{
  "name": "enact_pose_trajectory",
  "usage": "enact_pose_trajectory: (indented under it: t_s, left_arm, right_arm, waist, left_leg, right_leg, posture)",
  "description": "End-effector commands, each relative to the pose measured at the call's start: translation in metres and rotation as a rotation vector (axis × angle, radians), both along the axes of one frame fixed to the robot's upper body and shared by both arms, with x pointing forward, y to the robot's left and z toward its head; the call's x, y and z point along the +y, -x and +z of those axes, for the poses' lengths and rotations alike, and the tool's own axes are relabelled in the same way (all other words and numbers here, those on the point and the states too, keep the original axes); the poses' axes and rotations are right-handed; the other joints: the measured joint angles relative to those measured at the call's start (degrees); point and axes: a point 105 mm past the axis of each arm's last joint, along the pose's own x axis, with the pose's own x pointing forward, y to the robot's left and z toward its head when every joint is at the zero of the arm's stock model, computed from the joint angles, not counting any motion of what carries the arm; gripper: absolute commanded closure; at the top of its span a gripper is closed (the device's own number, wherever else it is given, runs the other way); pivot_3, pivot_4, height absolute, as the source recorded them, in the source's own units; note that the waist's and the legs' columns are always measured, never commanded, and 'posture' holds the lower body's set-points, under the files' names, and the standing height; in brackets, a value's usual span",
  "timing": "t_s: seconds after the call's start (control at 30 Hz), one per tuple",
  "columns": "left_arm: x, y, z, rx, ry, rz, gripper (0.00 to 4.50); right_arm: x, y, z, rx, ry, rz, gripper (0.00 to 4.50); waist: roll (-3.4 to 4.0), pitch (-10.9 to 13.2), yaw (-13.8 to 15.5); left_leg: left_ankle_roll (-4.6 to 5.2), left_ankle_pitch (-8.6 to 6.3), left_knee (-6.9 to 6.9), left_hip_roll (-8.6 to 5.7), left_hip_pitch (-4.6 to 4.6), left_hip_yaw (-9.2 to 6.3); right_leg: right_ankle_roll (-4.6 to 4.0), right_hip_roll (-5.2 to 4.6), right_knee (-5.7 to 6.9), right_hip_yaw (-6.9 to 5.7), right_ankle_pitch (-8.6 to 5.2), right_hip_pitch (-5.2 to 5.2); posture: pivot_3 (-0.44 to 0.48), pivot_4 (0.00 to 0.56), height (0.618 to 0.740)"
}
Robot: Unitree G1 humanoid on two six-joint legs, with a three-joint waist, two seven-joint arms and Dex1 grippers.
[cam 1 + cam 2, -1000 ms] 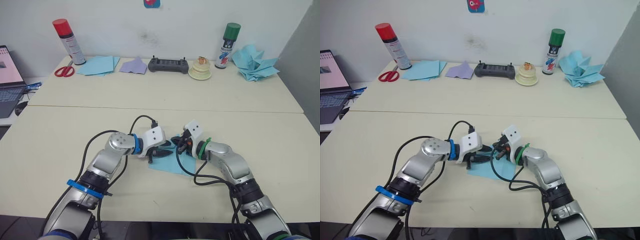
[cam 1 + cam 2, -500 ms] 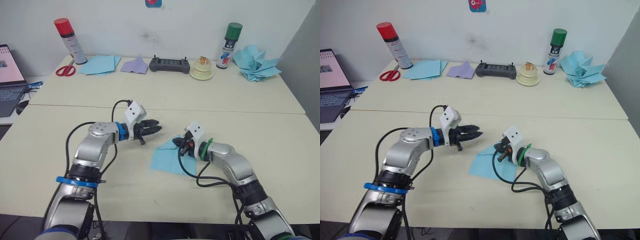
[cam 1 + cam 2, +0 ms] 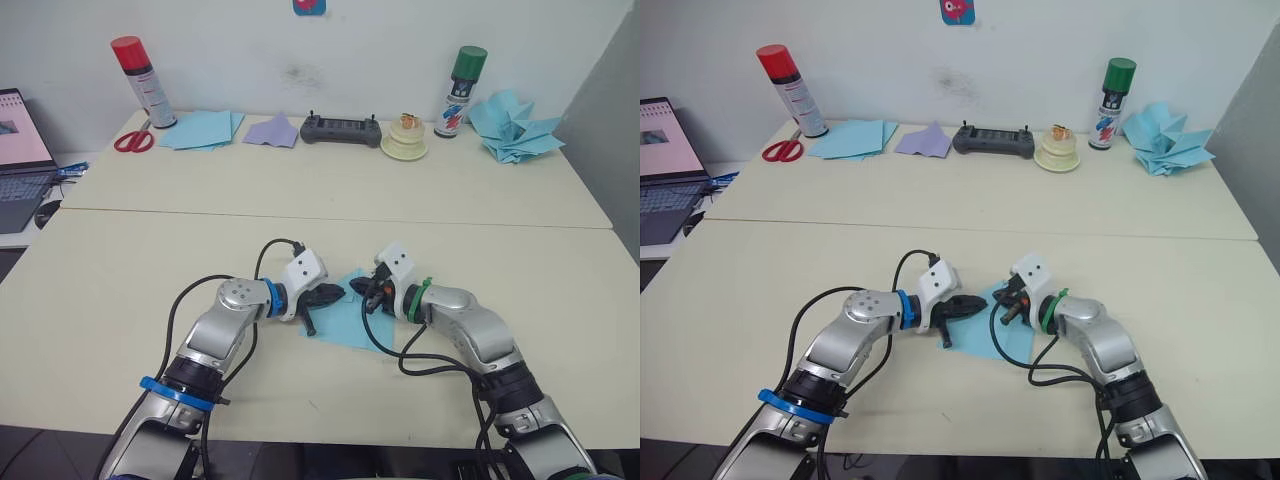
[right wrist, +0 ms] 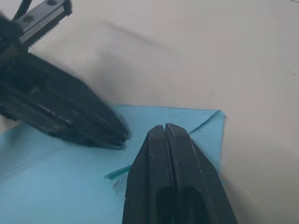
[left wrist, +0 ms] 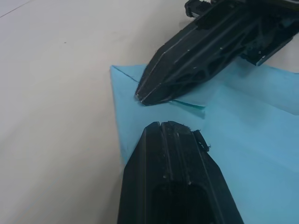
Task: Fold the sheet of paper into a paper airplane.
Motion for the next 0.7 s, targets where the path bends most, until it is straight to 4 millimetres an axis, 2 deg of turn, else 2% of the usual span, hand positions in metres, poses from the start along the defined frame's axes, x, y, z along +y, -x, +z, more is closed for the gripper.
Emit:
enact_pose_trajectory:
  t_s: [0.03,0.23,0.4,0.57,0.7]
  left_arm:
    - [0.0,0.0,-0.005,-0.001,-0.017,0.004,4.47]
    - [0.006,-0.003,-0.004,0.008,-0.011,0.021,4.47]
    - [0.009,-0.004,-0.004,0.016,-0.011,0.029,4.47]
    - [0.011,-0.008,-0.002,0.006,-0.016,0.041,4.47]
    - [0.011,-0.008,-0.001,0.005,-0.014,0.037,4.47]
  right_arm:
    - [-0.001,-0.007,0.021,-0.062,-0.07,-0.024,4.5]
    - [0.012,-0.002,0.024,-0.062,-0.092,0.017,4.5]
    - [0.018,0.004,0.011,-0.033,-0.045,0.04,4.5]
    - [0.02,0.001,0.0,-0.02,-0.008,0.022,4.5]
    - [0.018,-0.007,-0.001,-0.035,0.014,-0.025,4.5]
  waist:
    - [0.0,0.0,-0.01]
    - [0.0,0.0,-0.03]
    - [0.0,0.0,-0.05]
    - [0.0,0.0,-0.08]
    - [0.0,0.0,-0.17]
  left_leg:
    - [0.0,0.0,0.0,0.0,0.0,0.0]
    - [0.0,0.0,0.0,0.01,0.0,0.0]
    - [0.0,0.0,0.0,0.01,0.01,-0.01]
    - [0.0,0.0,0.0,0.01,0.01,-0.01]
    - [0.0,0.0,0.01,0.01,0.03,0.0]
  right_leg:
    - [0.0,0.0,0.0,0.0,0.0,0.0]
    - [0.0,0.0,0.01,-0.01,0.0,0.0]
    - [0.0,0.0,0.01,-0.01,0.0,0.0]
    - [0.0,0.0,0.02,-0.02,0.0,0.0]
    - [0.0,0.0,0.03,0.0,0.0,0.0]
  posture:
    - [0.0,0.15,0.74]
    - [0.0,0.15,0.74]
    - [0.0,0.15,0.74]
    - [0.0,0.15,0.74]
    - [0.0,0.15,0.74]
